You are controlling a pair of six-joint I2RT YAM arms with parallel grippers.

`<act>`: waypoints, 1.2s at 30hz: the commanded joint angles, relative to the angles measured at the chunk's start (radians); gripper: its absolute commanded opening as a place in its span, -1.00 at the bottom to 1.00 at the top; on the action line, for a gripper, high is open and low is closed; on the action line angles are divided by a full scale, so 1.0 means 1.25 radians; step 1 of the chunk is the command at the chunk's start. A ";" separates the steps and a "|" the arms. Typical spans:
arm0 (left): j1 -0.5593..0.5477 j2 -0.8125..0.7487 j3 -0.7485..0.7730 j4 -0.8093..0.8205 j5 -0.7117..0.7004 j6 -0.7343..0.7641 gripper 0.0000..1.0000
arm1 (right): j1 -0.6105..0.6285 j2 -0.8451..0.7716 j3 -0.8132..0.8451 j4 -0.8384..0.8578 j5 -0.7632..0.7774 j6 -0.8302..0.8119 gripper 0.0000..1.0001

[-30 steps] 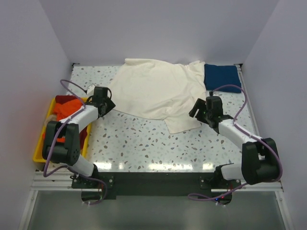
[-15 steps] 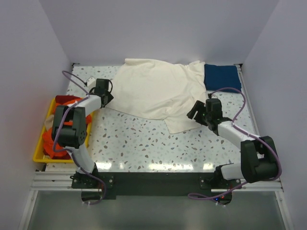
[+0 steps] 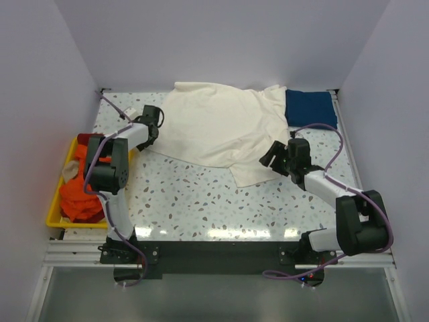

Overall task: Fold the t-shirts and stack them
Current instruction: Flatten the tshirt out

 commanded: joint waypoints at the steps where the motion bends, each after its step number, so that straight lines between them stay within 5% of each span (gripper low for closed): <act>1: -0.012 0.022 0.048 -0.055 -0.069 -0.042 0.01 | -0.001 0.007 -0.006 0.037 -0.017 0.004 0.33; 7: -0.032 0.053 0.076 -0.077 -0.083 -0.049 -0.02 | -0.001 0.000 -0.007 0.028 -0.015 0.000 0.33; 17: -0.043 0.040 0.060 -0.082 -0.059 -0.052 -1.00 | -0.001 -0.020 -0.007 -0.013 0.011 -0.009 0.31; 36: -0.107 -0.185 -0.150 -0.051 -0.069 -0.078 -1.00 | -0.004 -0.026 0.026 -0.151 0.227 -0.047 0.29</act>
